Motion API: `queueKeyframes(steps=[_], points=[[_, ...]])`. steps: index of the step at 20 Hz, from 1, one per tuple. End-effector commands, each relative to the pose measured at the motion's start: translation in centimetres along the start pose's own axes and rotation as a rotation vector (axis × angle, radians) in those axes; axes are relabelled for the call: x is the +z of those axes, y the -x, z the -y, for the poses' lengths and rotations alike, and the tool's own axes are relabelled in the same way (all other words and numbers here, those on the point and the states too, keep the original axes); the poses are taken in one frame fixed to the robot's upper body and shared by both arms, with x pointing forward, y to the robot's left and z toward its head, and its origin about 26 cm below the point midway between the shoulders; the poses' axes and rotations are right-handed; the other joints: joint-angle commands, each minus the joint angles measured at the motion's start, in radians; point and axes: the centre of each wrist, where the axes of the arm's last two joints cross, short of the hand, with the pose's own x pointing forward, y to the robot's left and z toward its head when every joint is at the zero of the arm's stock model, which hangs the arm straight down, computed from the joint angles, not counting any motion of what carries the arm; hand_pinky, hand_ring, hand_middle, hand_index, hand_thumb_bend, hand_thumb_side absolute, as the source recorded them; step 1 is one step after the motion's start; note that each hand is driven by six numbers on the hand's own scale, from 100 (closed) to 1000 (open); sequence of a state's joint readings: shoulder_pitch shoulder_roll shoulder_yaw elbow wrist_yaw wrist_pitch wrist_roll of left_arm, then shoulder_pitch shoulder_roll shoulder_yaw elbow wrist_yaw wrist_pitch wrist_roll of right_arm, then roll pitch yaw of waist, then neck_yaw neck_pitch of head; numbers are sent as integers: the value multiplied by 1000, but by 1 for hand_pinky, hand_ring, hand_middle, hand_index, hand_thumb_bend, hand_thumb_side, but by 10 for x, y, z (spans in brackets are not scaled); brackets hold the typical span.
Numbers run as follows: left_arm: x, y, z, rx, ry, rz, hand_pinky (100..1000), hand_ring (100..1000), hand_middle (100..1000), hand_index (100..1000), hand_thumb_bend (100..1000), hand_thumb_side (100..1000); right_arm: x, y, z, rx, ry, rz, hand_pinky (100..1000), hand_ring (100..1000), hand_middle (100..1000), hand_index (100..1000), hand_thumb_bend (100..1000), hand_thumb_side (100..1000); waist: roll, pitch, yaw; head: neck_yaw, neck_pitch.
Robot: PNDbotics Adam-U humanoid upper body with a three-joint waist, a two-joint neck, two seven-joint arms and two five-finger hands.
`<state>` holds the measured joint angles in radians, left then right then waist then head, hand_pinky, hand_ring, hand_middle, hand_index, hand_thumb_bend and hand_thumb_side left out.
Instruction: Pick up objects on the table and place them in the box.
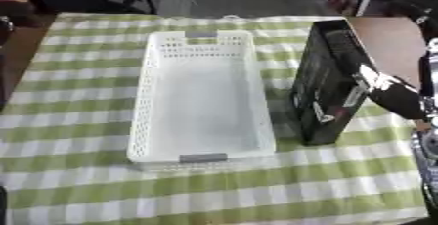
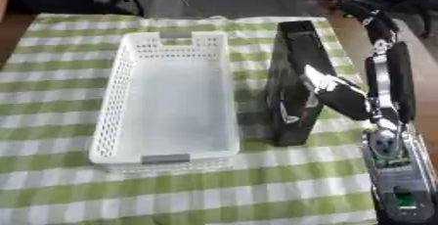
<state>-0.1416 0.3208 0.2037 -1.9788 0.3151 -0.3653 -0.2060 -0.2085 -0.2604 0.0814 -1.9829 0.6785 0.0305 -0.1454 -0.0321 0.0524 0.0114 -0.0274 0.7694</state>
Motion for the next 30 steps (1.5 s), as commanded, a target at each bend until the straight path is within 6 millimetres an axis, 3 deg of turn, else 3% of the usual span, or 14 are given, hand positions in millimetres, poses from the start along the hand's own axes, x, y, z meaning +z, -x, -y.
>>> queueKeyframes(steps=[1,10,30], points=[[-6,-7,-1,-6,20,26,647,661,773,799,597,766,-6,-6,4,2,20,30,936,936,816,849,673,641,2,-12,1,-13,-1],[-6,-6,-1,-4,22,24,647,661,774,798,597,767,-3,-7,1,1,-8,26,933,937,818,852,665,639,2,-11,1,-14,0],[-5,-6,0,1,27,19,648,662,775,795,596,769,7,10,-25,28,-115,-15,938,947,821,857,642,630,2,-9,3,-17,-2]])
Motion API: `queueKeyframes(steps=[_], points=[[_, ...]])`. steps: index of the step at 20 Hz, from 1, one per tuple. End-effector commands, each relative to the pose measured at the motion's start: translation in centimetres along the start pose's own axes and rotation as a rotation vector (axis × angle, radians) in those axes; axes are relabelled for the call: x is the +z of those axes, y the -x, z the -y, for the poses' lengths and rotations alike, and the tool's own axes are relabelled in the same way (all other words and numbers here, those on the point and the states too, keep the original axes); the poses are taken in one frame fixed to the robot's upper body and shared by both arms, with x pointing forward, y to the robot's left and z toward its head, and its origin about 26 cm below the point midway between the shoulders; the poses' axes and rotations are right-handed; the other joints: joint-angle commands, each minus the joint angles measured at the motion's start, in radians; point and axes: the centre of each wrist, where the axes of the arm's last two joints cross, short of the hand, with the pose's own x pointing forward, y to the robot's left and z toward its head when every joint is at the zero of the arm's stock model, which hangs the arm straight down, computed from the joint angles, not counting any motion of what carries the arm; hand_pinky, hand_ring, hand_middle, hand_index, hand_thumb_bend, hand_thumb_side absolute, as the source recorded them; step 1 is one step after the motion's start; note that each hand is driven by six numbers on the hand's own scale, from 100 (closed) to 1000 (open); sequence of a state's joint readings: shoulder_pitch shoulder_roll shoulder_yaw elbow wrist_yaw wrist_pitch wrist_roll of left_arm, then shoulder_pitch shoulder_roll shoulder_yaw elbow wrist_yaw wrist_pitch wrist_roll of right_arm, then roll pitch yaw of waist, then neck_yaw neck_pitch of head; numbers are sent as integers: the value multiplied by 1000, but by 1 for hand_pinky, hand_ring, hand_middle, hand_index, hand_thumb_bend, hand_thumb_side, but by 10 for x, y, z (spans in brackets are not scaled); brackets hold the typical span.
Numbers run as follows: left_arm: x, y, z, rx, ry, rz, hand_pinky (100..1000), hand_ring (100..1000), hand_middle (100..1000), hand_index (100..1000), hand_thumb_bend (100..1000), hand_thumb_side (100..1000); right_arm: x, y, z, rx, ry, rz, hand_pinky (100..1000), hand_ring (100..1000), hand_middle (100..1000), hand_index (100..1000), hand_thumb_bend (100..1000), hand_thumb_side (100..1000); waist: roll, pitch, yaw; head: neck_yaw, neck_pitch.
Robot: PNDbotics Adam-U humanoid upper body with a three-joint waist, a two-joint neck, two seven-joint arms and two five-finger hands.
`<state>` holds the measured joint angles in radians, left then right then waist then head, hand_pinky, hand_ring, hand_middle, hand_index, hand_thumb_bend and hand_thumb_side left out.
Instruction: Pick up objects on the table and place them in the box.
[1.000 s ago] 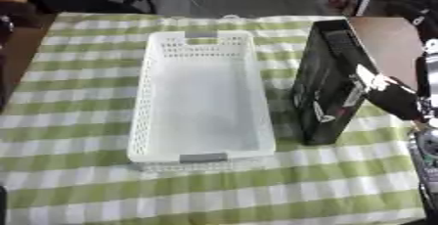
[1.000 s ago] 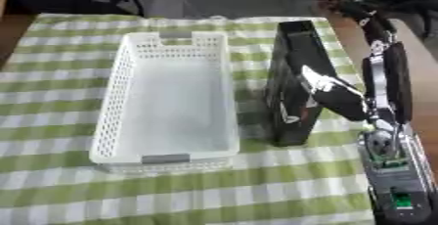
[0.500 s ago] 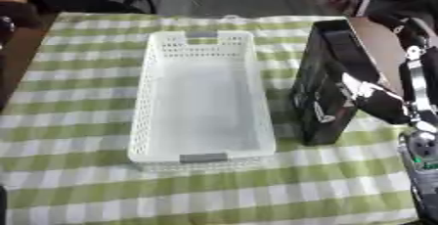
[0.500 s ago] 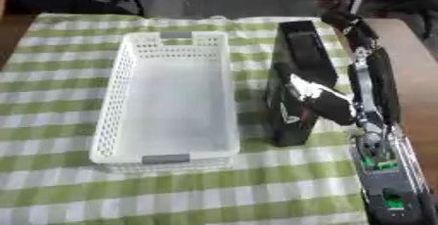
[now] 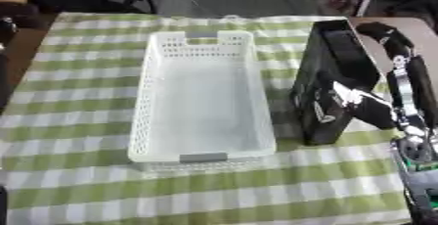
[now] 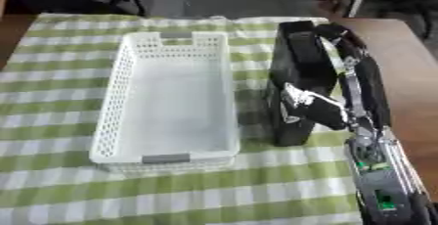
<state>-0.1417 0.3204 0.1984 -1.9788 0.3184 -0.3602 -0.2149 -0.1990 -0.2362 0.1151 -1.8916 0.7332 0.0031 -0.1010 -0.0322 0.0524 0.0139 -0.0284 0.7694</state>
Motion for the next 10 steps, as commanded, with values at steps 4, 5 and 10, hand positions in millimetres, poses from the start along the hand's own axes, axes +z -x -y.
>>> queueKeyframes(steps=[4,5,10], points=[[-5,-6,-1,-7,16,24,648,662,775,794,597,770,-1,-1,1,3,6,11,938,948,821,858,639,628,3,-9,1,-17,-3],[-5,-6,-1,-7,17,24,648,662,775,794,597,770,-1,-1,0,3,5,9,936,948,821,859,637,626,3,-9,1,-17,-3],[-5,-6,-1,-7,18,23,648,662,776,793,596,770,0,2,-3,-1,-9,-1,925,951,824,861,634,622,3,-8,1,-17,-2]])
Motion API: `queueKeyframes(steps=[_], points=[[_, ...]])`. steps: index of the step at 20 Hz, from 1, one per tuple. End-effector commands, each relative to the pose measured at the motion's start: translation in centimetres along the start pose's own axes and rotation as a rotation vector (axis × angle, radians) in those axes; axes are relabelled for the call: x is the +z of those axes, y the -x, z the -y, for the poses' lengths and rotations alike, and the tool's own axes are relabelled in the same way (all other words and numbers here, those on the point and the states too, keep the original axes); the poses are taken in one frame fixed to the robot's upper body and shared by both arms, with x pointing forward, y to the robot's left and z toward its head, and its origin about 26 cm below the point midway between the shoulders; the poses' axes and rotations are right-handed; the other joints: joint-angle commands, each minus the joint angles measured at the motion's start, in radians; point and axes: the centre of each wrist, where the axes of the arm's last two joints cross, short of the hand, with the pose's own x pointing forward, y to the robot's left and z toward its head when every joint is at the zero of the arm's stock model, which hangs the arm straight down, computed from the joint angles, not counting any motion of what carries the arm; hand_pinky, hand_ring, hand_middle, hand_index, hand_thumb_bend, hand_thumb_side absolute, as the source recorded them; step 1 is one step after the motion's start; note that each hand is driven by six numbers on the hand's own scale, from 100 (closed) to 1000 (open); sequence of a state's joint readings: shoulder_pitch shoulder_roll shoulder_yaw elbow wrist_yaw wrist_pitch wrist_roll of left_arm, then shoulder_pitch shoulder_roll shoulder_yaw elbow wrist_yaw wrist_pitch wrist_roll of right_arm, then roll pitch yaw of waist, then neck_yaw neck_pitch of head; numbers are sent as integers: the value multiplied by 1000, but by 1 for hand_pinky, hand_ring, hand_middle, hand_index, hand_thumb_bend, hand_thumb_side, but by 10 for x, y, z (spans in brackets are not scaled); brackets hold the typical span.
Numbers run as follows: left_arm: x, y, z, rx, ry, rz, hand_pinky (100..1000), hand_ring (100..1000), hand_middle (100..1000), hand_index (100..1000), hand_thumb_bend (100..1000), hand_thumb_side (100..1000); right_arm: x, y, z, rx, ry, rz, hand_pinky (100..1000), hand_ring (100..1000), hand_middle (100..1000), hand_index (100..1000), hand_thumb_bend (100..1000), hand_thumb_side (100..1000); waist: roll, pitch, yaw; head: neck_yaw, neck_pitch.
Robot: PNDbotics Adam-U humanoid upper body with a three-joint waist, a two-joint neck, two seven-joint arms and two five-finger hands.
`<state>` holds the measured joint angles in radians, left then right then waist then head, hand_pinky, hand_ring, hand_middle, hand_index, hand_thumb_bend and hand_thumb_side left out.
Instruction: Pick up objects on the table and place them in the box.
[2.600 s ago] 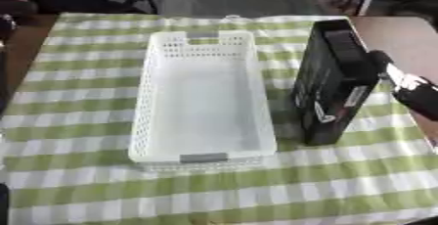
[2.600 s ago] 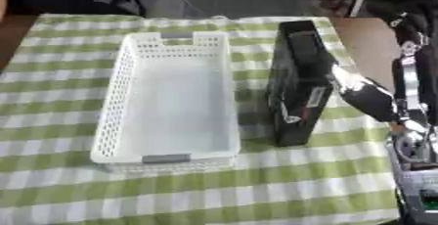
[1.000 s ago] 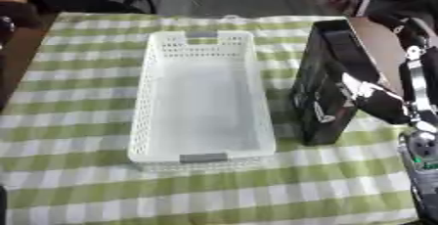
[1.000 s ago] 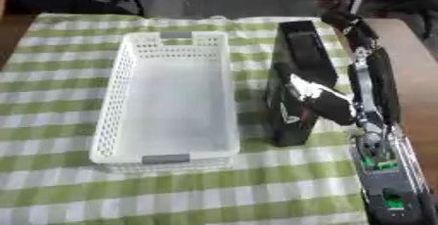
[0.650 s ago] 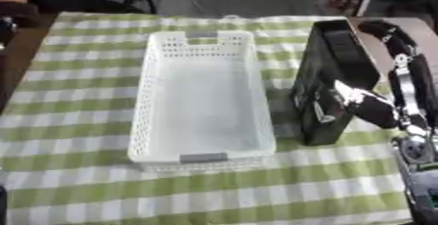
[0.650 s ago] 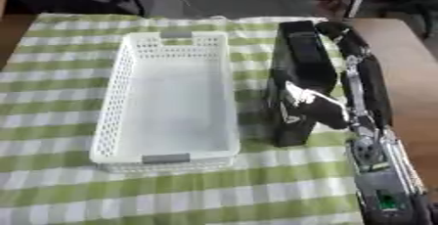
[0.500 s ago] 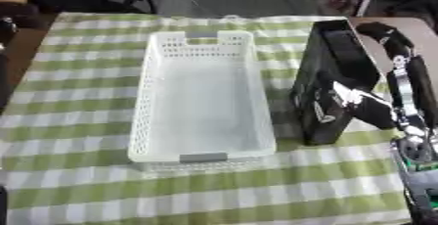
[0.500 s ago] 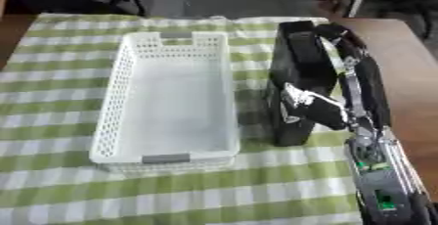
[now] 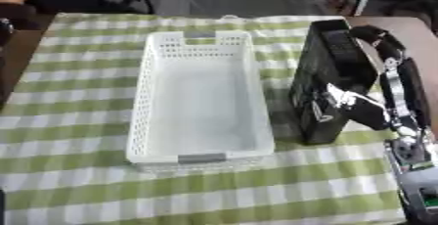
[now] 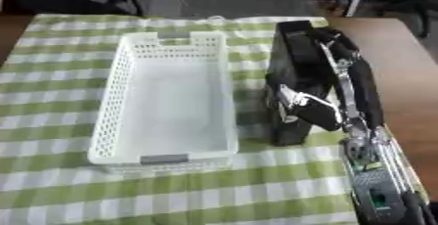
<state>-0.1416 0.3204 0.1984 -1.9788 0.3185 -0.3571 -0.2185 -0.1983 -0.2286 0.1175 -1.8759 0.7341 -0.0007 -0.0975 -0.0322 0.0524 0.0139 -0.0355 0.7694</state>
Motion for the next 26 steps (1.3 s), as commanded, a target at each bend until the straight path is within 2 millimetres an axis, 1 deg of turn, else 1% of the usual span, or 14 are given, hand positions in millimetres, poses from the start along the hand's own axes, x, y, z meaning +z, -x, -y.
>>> queueKeyframes(steps=[1,7,12,17,26], points=[[-5,-6,-1,-8,15,26,648,662,776,793,596,770,0,0,1,5,1,5,921,952,825,862,635,620,3,-8,1,-10,-2],[-5,-6,-1,-7,15,25,649,662,776,793,596,770,3,6,-6,-25,-29,-28,906,965,836,876,628,609,3,-8,1,-12,-3],[-5,-6,-1,-5,17,24,649,663,777,792,596,771,7,13,-17,-161,-49,-101,909,982,850,920,638,582,3,-7,1,-13,-3],[-5,-6,-1,-4,18,24,650,663,778,791,596,772,9,18,-23,-284,-51,-149,902,986,853,930,640,575,4,-7,1,-14,-2],[-5,-6,0,-2,20,25,650,664,778,790,595,772,9,20,-25,-310,-63,-153,868,983,854,927,639,561,3,-8,2,-15,-1]])
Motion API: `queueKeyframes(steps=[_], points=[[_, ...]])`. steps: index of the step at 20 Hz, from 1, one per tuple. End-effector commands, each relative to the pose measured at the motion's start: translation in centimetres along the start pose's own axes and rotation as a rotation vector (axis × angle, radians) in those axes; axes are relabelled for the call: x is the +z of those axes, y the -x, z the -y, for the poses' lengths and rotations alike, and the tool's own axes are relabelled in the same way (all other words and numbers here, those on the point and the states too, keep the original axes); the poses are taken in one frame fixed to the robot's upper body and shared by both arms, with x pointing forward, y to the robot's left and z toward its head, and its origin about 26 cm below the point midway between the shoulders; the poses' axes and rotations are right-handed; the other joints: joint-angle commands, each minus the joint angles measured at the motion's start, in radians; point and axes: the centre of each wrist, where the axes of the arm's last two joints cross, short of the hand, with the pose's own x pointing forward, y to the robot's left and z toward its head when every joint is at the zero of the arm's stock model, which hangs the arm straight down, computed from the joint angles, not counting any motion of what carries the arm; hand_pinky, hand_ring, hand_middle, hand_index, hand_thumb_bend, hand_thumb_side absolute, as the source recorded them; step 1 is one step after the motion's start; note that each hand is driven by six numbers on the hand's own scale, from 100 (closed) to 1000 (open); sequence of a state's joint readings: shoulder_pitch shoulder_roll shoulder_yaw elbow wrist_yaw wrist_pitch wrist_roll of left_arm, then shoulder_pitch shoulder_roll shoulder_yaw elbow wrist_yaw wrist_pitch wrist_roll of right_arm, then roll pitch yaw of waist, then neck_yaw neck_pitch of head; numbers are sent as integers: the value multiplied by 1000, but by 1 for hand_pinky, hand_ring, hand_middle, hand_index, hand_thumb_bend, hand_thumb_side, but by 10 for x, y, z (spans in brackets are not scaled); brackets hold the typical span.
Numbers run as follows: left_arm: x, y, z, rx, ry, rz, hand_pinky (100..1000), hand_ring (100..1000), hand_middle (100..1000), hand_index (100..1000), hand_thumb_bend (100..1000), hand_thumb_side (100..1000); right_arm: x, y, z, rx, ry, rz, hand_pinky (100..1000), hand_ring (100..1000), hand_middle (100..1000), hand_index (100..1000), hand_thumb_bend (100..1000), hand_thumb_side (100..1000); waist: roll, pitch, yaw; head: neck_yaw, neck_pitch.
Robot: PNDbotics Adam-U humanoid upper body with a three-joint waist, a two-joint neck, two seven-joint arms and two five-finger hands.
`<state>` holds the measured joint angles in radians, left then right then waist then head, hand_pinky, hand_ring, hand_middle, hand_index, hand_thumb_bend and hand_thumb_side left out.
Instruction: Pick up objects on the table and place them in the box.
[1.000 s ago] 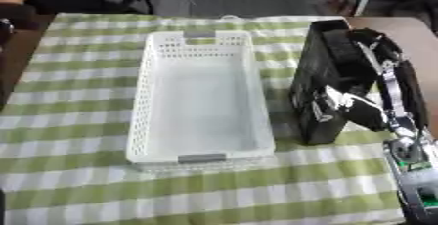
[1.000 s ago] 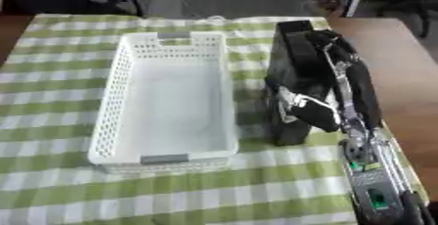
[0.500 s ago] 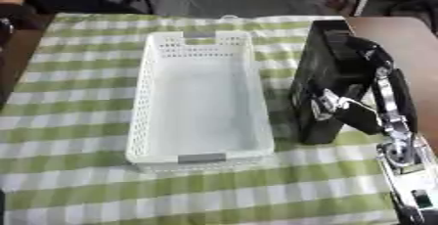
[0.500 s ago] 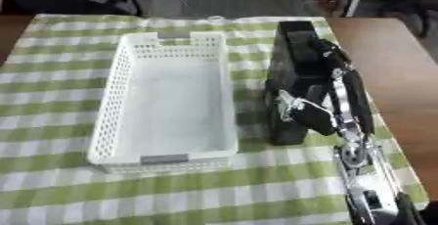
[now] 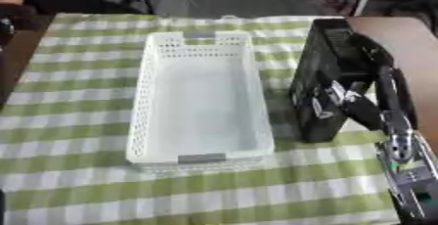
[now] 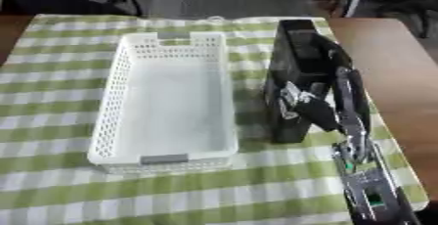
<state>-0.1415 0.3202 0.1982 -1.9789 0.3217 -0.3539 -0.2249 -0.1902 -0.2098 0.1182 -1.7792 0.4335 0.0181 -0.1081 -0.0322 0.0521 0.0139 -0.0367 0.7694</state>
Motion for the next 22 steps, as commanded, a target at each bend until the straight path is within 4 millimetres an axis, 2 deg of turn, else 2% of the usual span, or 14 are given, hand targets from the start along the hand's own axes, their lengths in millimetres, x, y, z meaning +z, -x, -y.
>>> queueKeyframes(steps=[1,7,8,9,12,13,14,15,16,18,22], points=[[-5,-6,0,-5,15,27,650,664,778,790,595,771,1,3,-3,-2,-17,-15,857,981,854,926,642,551,3,-7,2,-13,-1],[-5,-6,0,-4,15,28,651,664,778,790,595,771,0,3,-2,14,-21,-12,812,968,852,920,650,496,3,-8,2,-13,-2],[-5,-6,0,-4,15,29,651,664,778,790,595,771,0,3,-2,16,-20,-12,794,962,850,917,641,445,3,-8,2,-13,-2],[-5,-6,0,-3,15,29,651,664,778,790,595,771,0,2,-2,19,-20,-13,794,962,850,917,641,445,3,-8,2,-13,-2],[-6,-6,0,-2,15,30,651,665,779,789,594,771,0,2,-1,26,-21,-17,756,950,847,912,599,305,3,-8,2,-13,-2],[-6,-6,0,-1,15,29,651,665,779,790,595,771,0,1,-1,28,-22,-19,757,950,847,912,601,312,3,-8,2,-13,-2],[-6,-6,0,-1,15,29,651,665,779,789,594,770,0,1,-1,30,-23,-21,732,937,843,909,560,236,3,-8,2,-12,-1],[-6,-6,0,-1,15,29,651,665,779,789,594,771,-1,1,-1,32,-23,-22,732,937,844,909,569,251,3,-8,2,-12,-1],[-6,-6,0,-1,16,30,651,665,779,789,594,771,-1,1,-1,34,-23,-24,705,916,838,905,512,162,3,-8,2,-12,-1],[-6,-6,0,0,16,30,651,665,779,789,594,771,-1,1,-1,37,-23,-27,686,905,835,899,472,112,3,-8,2,-13,-1],[-5,-6,0,0,17,29,651,665,779,788,594,771,0,0,-1,41,-19,-33,650,883,829,889,414,100,3,-8,2,-13,-1]])
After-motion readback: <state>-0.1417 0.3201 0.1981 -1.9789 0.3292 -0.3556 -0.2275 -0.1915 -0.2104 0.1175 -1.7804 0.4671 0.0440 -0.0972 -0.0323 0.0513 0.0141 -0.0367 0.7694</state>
